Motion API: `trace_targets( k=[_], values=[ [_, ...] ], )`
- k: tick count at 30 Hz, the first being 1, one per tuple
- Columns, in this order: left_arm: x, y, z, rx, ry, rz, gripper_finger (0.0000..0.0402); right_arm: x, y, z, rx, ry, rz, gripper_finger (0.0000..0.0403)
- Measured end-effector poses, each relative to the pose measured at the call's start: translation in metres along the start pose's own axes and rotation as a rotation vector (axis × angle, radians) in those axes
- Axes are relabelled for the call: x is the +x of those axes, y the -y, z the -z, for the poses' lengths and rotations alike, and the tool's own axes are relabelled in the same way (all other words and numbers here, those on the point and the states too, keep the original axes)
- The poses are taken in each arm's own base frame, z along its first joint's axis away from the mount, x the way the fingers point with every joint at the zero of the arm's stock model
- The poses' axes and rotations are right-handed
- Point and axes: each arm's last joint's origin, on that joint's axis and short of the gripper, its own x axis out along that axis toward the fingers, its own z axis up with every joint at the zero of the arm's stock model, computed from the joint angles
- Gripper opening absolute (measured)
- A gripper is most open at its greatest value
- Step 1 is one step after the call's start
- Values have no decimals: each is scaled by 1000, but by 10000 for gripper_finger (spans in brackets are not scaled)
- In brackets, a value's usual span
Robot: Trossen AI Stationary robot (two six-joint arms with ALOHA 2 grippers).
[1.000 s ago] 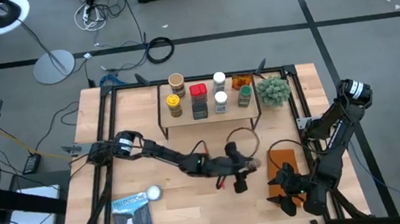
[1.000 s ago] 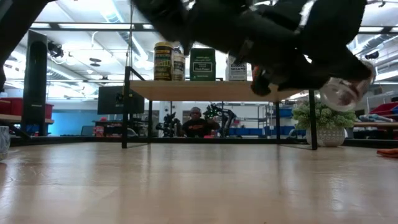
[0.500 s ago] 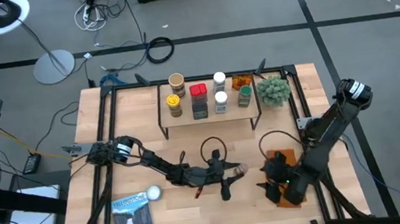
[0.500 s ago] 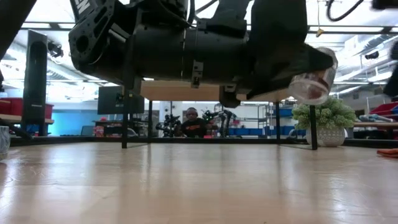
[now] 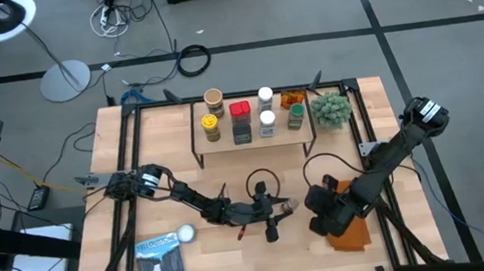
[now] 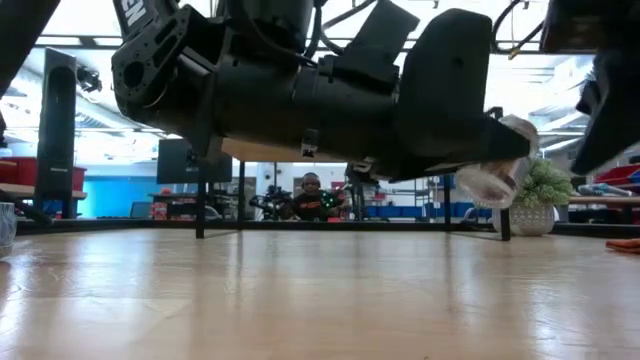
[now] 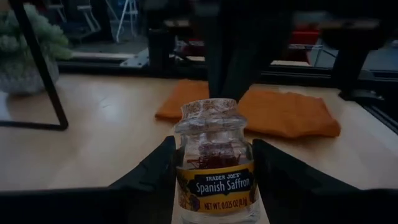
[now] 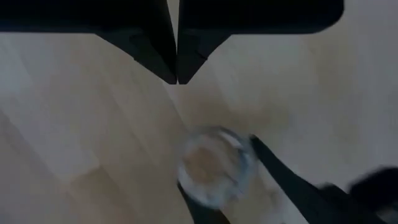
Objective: Shelf spices
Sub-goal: Put the brown seasoning bottle on the shelf
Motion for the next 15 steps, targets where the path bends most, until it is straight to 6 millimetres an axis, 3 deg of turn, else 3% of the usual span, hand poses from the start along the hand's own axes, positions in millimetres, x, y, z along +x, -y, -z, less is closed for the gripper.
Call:
trace_targets(
  k=[9,15],
  values=[
    [2,-5,0,-24,-1,-15,177,5,-4,-22,-26,40,-47,3],
    [2,-5,0,-25,0,-18,177,7,-1,-26,-40,28,-48,1]
  ],
)
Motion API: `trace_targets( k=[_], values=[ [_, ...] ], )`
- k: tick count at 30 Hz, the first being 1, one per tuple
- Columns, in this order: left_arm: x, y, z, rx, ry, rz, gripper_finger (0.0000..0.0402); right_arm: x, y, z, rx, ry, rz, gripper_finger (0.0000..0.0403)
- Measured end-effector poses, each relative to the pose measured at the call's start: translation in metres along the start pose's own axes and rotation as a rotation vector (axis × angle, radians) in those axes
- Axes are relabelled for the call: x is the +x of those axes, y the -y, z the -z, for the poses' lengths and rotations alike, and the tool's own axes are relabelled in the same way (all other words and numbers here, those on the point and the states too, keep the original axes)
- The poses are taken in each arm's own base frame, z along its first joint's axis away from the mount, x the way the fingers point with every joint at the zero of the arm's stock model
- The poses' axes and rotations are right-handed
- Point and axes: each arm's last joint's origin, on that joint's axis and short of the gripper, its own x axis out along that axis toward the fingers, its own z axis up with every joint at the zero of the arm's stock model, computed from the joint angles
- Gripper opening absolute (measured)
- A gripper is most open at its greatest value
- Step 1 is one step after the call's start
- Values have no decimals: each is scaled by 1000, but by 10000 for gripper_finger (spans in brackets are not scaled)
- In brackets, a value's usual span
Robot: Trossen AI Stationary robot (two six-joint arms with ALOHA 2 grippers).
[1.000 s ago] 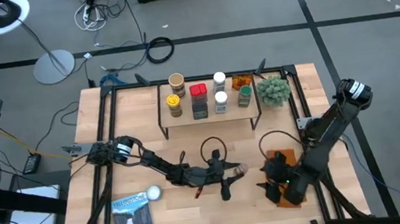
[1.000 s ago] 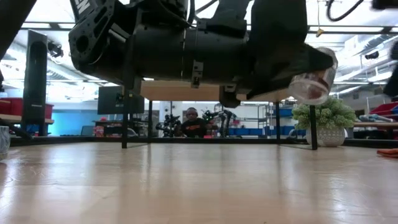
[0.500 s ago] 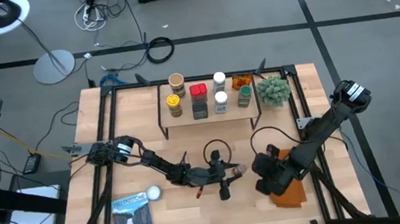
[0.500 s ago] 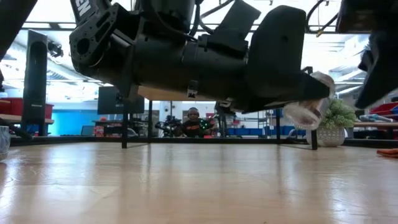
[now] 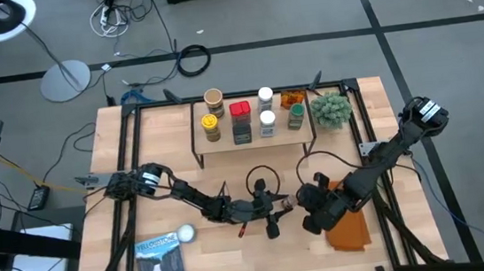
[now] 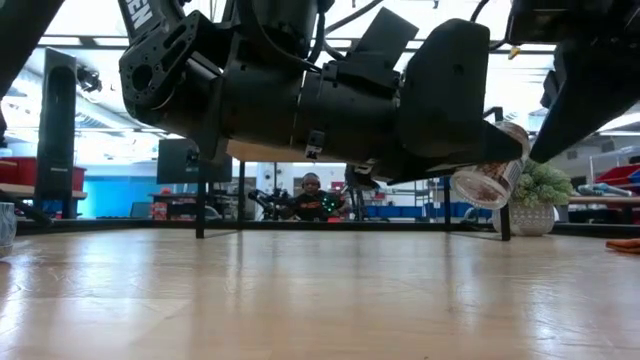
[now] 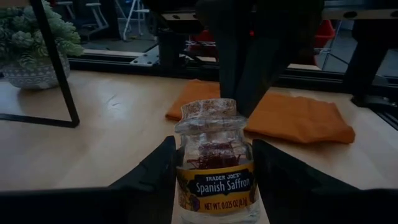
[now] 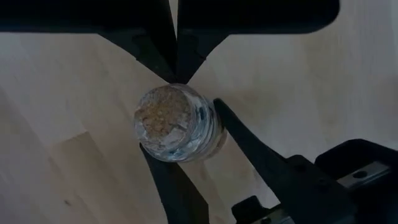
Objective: Shelf spices
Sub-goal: Put the brown seasoning bottle on the shelf
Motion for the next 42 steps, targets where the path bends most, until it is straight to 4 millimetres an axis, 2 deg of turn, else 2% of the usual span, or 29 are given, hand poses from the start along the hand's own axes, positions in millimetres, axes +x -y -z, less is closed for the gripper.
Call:
trace_targets(
  k=[24,30,36,42],
  values=[
    [0,0,0,-46,1,8,199,0,-3,-3,-54,56,-8,0],
    [0,0,-4,-11,20,-21,198,-18,-4,6,-52,106,10,0],
    [-6,-1,-27,8,62,-168,198,-42,-4,23,-15,161,28,0],
    [-33,1,-64,142,90,-512,198,-49,-6,39,16,153,29,0]
  ],
)
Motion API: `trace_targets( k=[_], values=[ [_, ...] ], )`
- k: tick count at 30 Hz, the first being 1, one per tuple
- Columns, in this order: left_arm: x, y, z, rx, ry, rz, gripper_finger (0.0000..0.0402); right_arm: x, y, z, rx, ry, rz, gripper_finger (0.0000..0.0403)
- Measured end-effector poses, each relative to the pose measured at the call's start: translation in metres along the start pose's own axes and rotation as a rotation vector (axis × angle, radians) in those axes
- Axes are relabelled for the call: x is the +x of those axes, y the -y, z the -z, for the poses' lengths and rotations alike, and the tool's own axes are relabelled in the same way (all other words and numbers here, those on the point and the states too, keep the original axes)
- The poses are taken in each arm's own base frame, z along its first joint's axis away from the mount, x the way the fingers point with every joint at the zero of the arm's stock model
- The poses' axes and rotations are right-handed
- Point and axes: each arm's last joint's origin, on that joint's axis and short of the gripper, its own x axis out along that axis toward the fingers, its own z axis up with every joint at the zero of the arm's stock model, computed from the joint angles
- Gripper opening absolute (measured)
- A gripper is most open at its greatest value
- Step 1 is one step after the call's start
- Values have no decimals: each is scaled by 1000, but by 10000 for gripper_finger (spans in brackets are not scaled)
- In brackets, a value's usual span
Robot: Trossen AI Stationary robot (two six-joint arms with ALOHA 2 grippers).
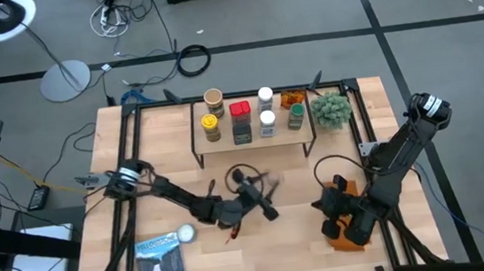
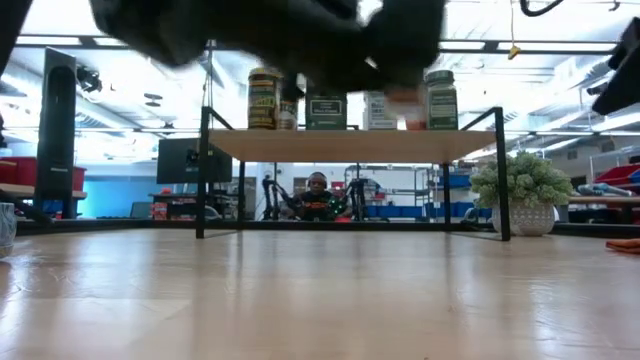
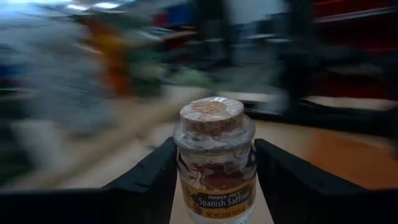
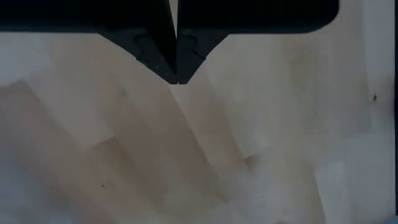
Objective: Shelf spices
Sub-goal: Put the brown seasoning bottle on the shelf
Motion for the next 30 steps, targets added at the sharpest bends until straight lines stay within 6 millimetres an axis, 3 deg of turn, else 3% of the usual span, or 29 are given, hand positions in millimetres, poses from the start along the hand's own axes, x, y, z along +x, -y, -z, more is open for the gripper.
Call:
trace_targets(
  k=[5,10,19,30],
  values=[
    [-28,-19,-32,85,-42,-349,198,-5,-2,5,10,3,-14,0],
    [-43,-41,-49,117,-82,-486,198,-7,-2,6,4,21,-15,0],
    [-58,-79,-11,-9,-52,-510,198,-8,-3,7,1,38,-20,0],
    [-39,-103,-1,12,-68,-598,198,-10,-4,9,-4,42,-28,1]
  ],
)
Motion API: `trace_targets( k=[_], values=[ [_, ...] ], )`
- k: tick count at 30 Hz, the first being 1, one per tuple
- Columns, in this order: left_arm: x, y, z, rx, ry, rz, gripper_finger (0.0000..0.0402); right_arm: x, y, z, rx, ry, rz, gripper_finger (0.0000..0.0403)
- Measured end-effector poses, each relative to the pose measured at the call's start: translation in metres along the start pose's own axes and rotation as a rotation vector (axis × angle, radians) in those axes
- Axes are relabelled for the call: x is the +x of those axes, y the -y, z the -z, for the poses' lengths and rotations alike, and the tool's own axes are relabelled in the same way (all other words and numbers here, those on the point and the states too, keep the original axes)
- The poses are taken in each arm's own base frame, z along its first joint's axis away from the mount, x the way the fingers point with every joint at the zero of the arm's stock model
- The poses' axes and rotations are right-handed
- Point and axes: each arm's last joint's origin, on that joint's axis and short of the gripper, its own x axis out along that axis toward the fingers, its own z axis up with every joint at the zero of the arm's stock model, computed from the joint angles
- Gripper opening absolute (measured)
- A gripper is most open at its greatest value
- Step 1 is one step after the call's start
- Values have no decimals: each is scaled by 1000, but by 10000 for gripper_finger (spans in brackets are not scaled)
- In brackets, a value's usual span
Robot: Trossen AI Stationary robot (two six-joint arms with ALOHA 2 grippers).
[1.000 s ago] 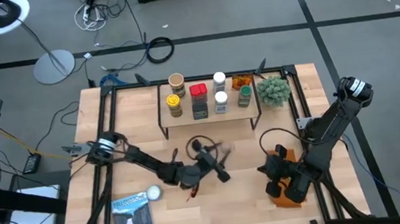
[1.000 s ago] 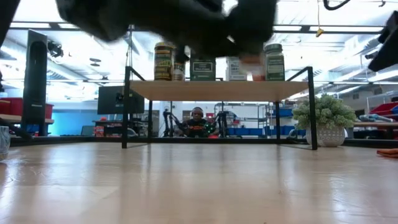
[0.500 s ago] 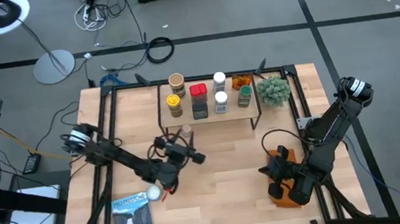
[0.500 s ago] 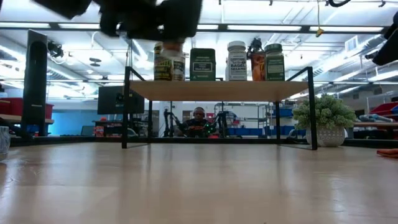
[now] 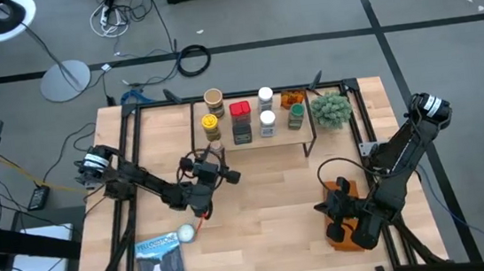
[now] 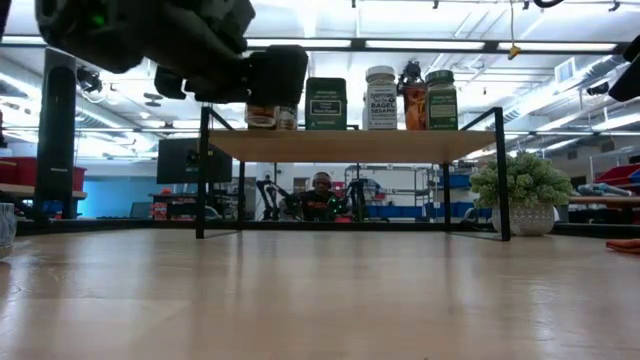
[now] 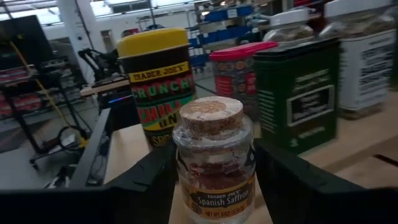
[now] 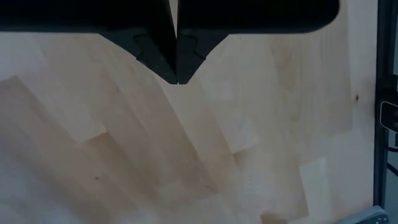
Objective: Shelf spices
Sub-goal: Put the brown seasoning bottle on the shelf
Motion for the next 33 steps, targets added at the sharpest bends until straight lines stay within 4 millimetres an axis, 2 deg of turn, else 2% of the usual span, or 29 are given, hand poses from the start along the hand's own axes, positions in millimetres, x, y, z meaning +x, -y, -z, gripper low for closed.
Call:
trace_targets(
  k=[17,33],
  values=[
    [41,-10,8,-3,-15,-127,198,0,0,0,2,0,0,1],
    [43,-10,8,-113,-7,-97,198,0,-1,0,9,2,-5,1]
  ],
)
